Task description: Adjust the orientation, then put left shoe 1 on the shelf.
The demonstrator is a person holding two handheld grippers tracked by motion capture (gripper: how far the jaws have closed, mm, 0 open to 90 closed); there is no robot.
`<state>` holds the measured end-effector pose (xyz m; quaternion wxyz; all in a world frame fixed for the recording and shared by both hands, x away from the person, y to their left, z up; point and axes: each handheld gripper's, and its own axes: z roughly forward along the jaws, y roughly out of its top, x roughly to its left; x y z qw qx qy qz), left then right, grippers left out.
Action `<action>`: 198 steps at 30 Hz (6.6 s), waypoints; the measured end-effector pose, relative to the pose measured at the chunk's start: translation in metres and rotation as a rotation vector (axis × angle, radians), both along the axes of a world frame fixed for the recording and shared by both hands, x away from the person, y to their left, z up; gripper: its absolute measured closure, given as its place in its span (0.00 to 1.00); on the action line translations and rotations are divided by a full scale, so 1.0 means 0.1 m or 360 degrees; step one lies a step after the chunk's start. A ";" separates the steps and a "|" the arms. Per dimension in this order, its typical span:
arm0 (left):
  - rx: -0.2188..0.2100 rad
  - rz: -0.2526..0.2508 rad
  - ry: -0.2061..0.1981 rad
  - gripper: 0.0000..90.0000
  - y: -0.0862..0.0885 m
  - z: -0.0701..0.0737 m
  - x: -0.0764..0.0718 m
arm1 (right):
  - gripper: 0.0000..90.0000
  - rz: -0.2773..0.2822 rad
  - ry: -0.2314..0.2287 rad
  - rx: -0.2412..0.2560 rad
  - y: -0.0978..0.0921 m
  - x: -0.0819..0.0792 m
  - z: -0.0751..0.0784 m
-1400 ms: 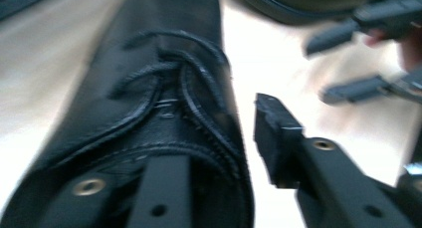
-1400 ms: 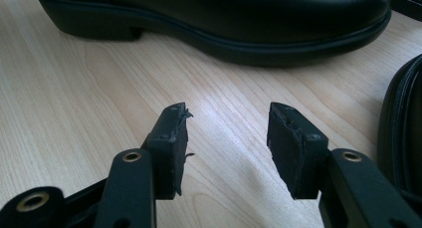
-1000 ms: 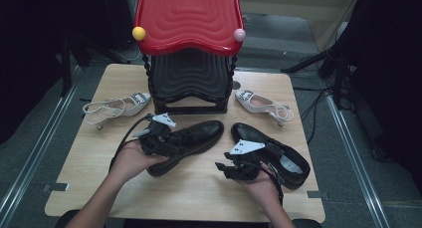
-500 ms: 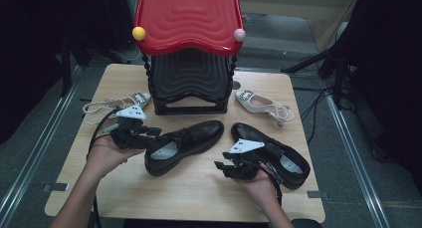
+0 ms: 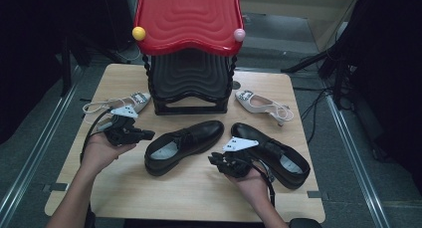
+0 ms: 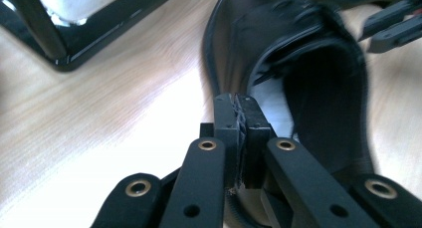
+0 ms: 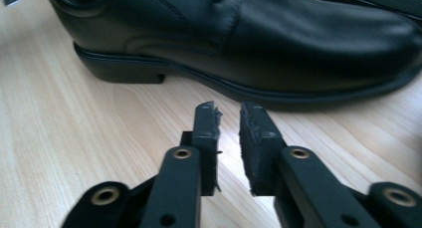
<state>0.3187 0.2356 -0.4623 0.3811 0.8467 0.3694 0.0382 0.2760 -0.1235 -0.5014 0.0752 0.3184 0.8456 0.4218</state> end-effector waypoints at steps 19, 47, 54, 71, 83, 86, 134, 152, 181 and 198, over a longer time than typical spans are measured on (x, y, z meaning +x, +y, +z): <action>-0.0026 -0.0011 0.0115 0.99 -0.10 -0.42 0.15 | 0.98 0.0037 0.0057 0.0014 0.38 0.15 -0.10; -0.0143 -0.0087 0.0179 1.00 -0.39 -0.45 0.04 | 0.99 -0.0026 0.0108 0.0013 0.25 0.26 -0.06; -0.0157 -0.0115 0.0190 1.00 -0.49 -0.45 0.01 | 1.00 -0.0061 0.0125 -0.0002 0.17 0.27 -0.03; -0.0199 -0.0161 0.0193 0.97 -0.86 -0.49 -0.11 | 1.00 -0.0198 0.0172 0.0005 -0.07 0.35 0.01; -0.0234 -0.0125 0.0165 0.97 -1.20 -0.52 -0.21 | 1.00 -0.0331 0.0181 0.0006 -0.24 0.45 0.04; -0.0246 -0.0126 0.0158 0.97 -1.24 -0.53 -0.22 | 1.00 -0.0350 0.0170 0.0011 -0.28 0.47 0.06; -0.0225 -0.0119 -0.0094 1.00 -0.45 0.65 0.28 | 0.75 -0.0044 0.0448 -0.0091 0.05 0.17 0.55; -0.0195 -0.0122 -0.0186 1.00 -0.39 1.27 0.55 | 0.67 -0.0029 0.0575 -0.0196 0.31 0.28 0.39; -0.0150 -0.0017 -0.0333 0.99 -0.39 2.25 1.02 | 0.89 -0.0012 0.0618 -0.0378 0.53 0.41 0.24; -0.0077 0.0121 -0.0336 0.99 -0.50 2.31 1.27 | 0.96 -0.0018 0.0529 -0.0251 0.21 0.41 0.42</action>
